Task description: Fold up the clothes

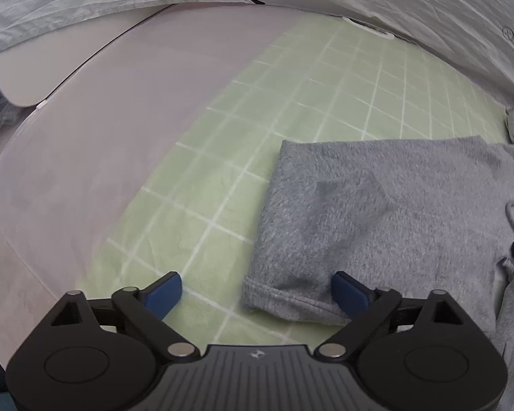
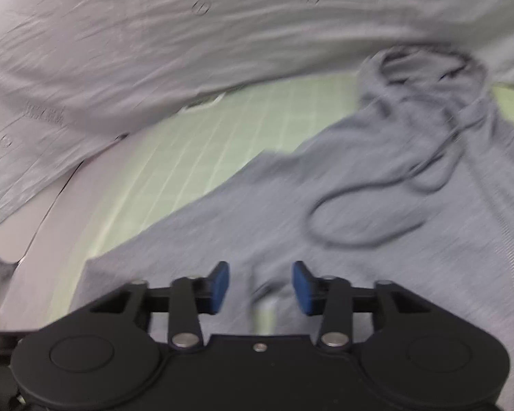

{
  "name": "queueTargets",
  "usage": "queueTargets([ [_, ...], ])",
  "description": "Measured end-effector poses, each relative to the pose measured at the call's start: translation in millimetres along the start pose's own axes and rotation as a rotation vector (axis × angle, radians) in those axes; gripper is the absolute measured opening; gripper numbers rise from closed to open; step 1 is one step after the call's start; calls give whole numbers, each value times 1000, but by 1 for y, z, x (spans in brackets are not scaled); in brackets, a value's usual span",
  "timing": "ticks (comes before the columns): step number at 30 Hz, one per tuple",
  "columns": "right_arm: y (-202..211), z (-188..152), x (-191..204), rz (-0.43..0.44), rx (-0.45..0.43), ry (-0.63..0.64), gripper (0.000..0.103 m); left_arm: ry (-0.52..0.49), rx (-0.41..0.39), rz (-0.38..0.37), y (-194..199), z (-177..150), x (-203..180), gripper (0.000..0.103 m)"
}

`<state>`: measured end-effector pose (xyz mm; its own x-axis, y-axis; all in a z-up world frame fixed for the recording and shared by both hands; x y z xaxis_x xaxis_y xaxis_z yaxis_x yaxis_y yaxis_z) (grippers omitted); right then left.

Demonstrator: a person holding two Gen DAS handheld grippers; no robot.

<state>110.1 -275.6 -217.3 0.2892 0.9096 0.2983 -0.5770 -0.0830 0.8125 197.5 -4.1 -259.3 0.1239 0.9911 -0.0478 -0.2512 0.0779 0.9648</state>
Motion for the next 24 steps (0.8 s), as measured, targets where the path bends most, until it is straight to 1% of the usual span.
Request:
queueTargets([
  [1,-5,-2,10,17,15,15,36,-7,-1,2,-2,0,-1,100],
  [2,-9,-4,18,30,29,27,31,-13,-2,5,-3,0,-3,102],
  [3,-11,-8,21,35,43,36,29,-17,-3,6,-4,0,-3,103],
  [4,-13,-13,24,34,55,46,28,-19,-5,7,-5,0,-3,103],
  [6,-17,-21,30,28,77,69,28,-25,-9,8,-5,0,-5,103],
  [8,-19,-27,33,-8,83,102,29,-32,-21,7,-5,0,-5,103],
  [9,-19,-29,33,-31,81,116,32,-36,-27,6,-5,0,-5,103],
  [11,-19,-32,33,-72,77,141,32,-41,-37,5,-4,-2,-5,103],
  [14,-18,-34,37,-74,71,165,36,-43,-55,5,-3,-4,-5,103],
  [16,-19,-36,40,-73,72,214,34,-43,-73,5,-2,-5,-6,103],
  [17,-19,-37,42,-72,72,238,29,-44,-84,6,-1,-6,-6,103],
  [18,-19,-38,44,-65,74,261,15,-44,-95,6,-1,-7,-6,103],
  [19,-19,-39,45,-41,83,268,8,-44,-101,6,-1,-8,-6,103],
  [21,-16,-39,43,2,97,230,7,-41,-100,5,-1,-7,-6,103],
  [24,-4,-39,44,15,67,248,6,-39,-89,7,1,-5,-8,103],
])
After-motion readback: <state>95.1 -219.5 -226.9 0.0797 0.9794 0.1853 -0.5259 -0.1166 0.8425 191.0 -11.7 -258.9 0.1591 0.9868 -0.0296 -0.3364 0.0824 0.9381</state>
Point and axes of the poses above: each gripper's, at about its wrist camera, not at the fingertips, and y roughly against the way its jaws point, x to its left, z to its top, the point moved 8 cm from there along -y, roughly the way its jaws point, and after that the axes turned 8 degrees about x, right-handed, at the moved point
